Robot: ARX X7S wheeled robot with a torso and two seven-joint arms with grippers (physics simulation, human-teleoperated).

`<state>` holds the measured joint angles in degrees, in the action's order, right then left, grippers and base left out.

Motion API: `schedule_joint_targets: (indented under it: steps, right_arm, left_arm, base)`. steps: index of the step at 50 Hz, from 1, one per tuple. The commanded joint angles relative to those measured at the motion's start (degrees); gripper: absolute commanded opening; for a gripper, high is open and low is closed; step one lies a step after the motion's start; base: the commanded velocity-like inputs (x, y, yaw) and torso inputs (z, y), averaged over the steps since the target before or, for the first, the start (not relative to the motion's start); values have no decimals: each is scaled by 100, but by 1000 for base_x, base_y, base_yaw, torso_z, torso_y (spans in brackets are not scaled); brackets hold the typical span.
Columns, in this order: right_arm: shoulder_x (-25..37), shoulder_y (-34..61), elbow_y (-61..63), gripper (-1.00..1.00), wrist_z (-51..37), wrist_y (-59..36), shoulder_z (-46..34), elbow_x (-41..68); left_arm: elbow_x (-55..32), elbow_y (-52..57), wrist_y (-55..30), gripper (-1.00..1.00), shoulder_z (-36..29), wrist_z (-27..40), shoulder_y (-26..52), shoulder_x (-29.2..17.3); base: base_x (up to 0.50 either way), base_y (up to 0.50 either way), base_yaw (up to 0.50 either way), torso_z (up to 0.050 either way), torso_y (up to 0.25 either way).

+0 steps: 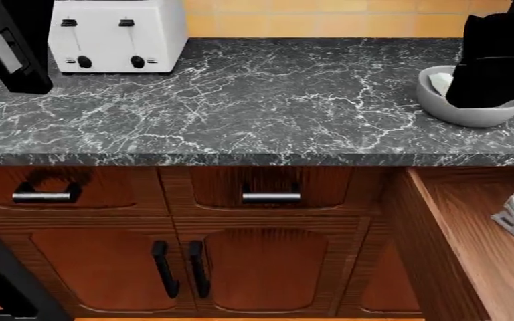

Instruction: Place the bar in the bowl and close the drawer.

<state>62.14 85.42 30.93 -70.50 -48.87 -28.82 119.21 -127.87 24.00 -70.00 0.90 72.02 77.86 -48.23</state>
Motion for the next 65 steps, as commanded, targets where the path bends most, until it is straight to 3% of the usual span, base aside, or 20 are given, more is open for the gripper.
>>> schedule_joint_targets:
  steps: [1,47,65]
  right_arm:
    - [5,-37,0,100,96,23,13,17]
    - [81,-146,-79,100,120,-20,-97,-78]
    - [270,-786,56,100,-65,287,-199,-257]
  left_arm:
    - [92,12,15,100,-25,-70,-51,-3]
    - [332,58,105,100,-130,-333,-238,-25]
    - [766,104,11,100,29,-738,-907,173]
  base:
    - [457,325,0,0,0]
    - [500,39,0,0,1]
    - [13,0,0,0,1]
